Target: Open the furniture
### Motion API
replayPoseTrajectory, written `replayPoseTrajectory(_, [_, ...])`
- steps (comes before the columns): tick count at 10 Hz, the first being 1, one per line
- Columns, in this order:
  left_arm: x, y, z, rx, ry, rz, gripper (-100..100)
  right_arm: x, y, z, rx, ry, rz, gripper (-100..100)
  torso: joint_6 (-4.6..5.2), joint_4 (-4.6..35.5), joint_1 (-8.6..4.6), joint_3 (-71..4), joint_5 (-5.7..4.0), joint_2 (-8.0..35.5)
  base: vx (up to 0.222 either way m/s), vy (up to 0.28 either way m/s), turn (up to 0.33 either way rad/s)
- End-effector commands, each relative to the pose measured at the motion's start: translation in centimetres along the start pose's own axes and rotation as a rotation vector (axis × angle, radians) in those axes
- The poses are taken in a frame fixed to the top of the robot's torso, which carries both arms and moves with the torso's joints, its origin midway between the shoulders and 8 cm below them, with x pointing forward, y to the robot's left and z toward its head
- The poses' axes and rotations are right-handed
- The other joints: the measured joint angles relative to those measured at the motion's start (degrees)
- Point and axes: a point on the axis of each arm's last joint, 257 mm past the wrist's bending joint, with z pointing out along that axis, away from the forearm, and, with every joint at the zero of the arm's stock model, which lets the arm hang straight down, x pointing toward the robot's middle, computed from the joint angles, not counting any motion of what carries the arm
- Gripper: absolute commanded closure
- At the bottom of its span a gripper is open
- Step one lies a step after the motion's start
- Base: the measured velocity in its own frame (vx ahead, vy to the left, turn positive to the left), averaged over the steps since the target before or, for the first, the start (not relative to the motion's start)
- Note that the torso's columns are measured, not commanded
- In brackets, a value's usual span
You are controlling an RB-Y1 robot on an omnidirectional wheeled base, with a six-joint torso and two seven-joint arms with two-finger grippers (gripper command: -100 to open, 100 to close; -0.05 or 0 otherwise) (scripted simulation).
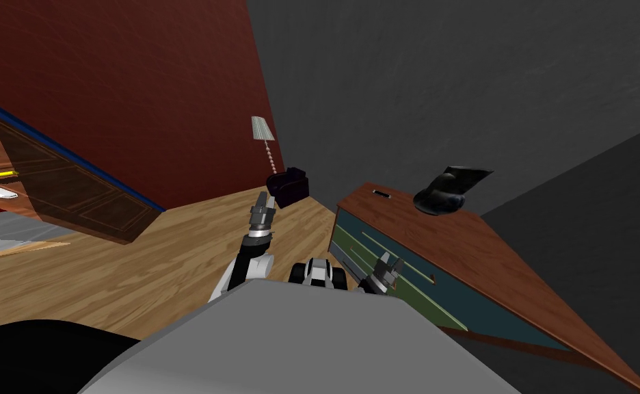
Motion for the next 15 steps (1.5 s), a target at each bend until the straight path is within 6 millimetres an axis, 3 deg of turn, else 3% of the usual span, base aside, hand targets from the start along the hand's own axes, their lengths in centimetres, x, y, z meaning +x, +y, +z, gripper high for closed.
replayPoseTrajectory(1, [0.0,0.0,0.0,0.0,0.0,0.0,0,0.6,-0.4,-1.1,0.003,0.0,-0.001,100,0.02,-0.05,0.02,-0.01,-0.03,-0.03,0.031,-0.011,0.003])
replayPoseTrajectory(4, [0.0,0.0,0.0,0.0,0.0,0.0,0,1.5,-1.0,-3.7,0.004,-0.002,-0.001,100,-0.01,-0.2,-0.29,-0.17,-0.22,-0.35,0.056,0.009,-0.001])
replayPoseTrajectory(6, [0.0,0.0,0.0,0.0,0.0,0.0,0,1.8,-1.2,-4.0,0.002,-0.002,-0.002,100,0.03,-0.08,-0.04,0.03,-0.1,0.02,0.045,-0.001,-0.004])
replayPoseTrajectory(7, [0.0,0.0,0.0,0.0,0.0,0.0,0,0.3,-1.3,-4.0,0.004,0.003,0.076,-100,0.03,-0.03,0.0,0.13,-0.09,0.18,-0.005,-0.011,0.096])
replayPoseTrajectory(15, [0.0,0.0,0.0,0.0,0.0,0.0,0,-5.9,-1.8,-3.6,0.003,0.017,0.387,-100,0.05,-0.08,-0.01,0.03,-0.09,0.03,-0.02,-0.02,0.073])
